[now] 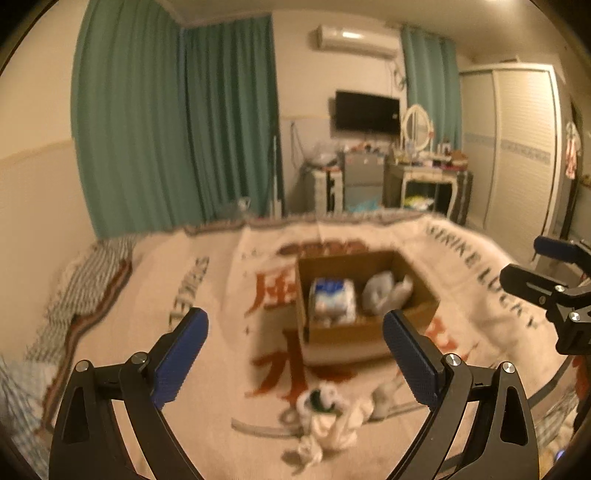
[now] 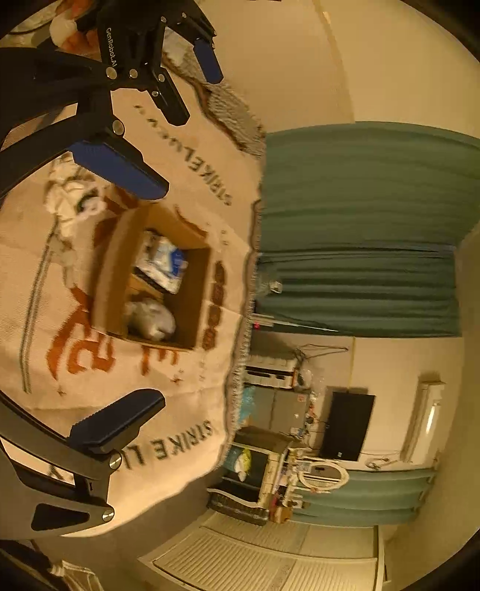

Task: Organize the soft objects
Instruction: 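Grasp the white sock bundle with the left gripper while the right gripper grasps the lace cloth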

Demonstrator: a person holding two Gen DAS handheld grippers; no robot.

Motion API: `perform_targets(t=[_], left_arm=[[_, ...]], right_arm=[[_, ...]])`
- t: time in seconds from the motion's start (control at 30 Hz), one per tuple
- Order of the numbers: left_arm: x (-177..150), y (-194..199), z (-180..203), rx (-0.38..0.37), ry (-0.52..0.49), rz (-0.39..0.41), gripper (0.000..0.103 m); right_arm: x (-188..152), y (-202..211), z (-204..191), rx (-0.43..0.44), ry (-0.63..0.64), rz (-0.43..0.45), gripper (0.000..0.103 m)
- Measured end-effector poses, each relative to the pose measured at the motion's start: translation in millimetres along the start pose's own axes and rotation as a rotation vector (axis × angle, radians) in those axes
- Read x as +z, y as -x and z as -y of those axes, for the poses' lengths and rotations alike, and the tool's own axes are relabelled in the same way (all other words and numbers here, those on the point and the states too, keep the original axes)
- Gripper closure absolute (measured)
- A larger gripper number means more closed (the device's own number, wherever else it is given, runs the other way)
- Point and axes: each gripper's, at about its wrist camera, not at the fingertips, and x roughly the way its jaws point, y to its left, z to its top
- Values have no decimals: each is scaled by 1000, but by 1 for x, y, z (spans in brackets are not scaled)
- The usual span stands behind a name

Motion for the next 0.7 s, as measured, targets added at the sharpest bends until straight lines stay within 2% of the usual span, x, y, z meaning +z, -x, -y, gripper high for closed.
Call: perform_targets(t=[0.2,0.23,0.37,0.43,0.5,0.6,0.7], left_arm=[[-73,-47,-6,13,10,-183,8],[-83,-52,-6,16,6,-207,13],[-124,-74,2,-9,-17,-326,18],[-136,-79,7,-35,-32,-363,34],[-148,-88,12,-52,-42,-402,37],[-153,-96,14,-42,-45,-416,52],[-152,-97,17,-73,-37,-417,73]], right_arm=[[-55,-52,-7,30,-32,-126,0],[-62,-58,-7,31,-37,-144,0],[-86,-83,-8,34,-57,-214,0],[-96,-94,-11,37,-56,-245,0],[-104,-100,-12,32,-57,-264,0],[-112,-106,-15,41,-65,-286,0],[-117,-109,-20,32,-44,-303,0]])
